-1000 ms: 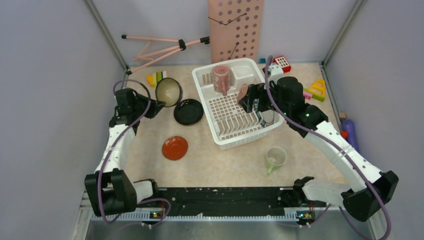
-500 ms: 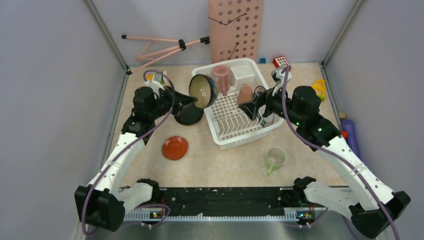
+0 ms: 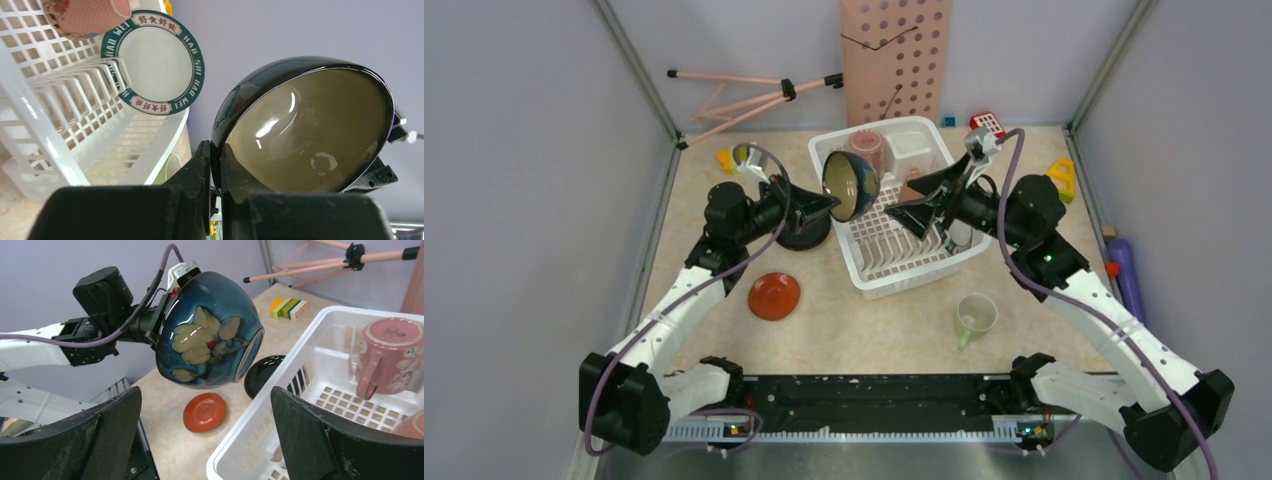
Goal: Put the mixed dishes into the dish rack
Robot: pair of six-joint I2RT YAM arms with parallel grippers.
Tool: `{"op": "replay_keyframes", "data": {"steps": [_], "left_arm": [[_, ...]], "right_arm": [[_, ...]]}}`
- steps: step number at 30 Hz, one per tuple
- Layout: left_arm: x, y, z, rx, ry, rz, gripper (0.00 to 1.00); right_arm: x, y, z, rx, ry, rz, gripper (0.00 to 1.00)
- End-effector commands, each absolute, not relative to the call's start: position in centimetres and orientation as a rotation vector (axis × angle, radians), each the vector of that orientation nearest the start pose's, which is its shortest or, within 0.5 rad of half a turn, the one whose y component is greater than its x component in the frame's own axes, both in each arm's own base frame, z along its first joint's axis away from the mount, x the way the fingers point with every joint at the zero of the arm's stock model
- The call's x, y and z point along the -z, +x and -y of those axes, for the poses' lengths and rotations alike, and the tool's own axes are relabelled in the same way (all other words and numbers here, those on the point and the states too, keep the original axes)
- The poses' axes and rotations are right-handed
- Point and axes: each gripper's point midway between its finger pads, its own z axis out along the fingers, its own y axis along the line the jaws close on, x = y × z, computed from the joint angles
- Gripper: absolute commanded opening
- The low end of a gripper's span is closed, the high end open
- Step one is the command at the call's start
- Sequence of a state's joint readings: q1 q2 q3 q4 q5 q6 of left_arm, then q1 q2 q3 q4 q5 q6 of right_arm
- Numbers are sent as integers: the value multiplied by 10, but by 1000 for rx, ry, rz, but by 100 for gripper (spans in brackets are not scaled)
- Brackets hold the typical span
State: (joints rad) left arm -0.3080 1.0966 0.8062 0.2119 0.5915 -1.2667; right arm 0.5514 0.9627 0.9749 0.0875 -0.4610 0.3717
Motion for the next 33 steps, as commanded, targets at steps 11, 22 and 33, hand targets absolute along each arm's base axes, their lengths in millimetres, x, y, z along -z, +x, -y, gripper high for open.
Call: {"op": "replay_keyframes", "data": {"steps": [11, 22, 33], "left_arm": [[-346, 288, 256, 1689, -224, -1749, 0], [-348, 287, 261, 1672, -211, -1733, 0], [-341, 289, 264, 1649, -208, -1754, 0]], "right_arm": [[-390, 248, -294, -1303, -485, -1494, 98], [-382, 256, -294, -1281, -406, -1561, 91], [-368, 261, -295, -1261, -402, -1616, 75]]}}
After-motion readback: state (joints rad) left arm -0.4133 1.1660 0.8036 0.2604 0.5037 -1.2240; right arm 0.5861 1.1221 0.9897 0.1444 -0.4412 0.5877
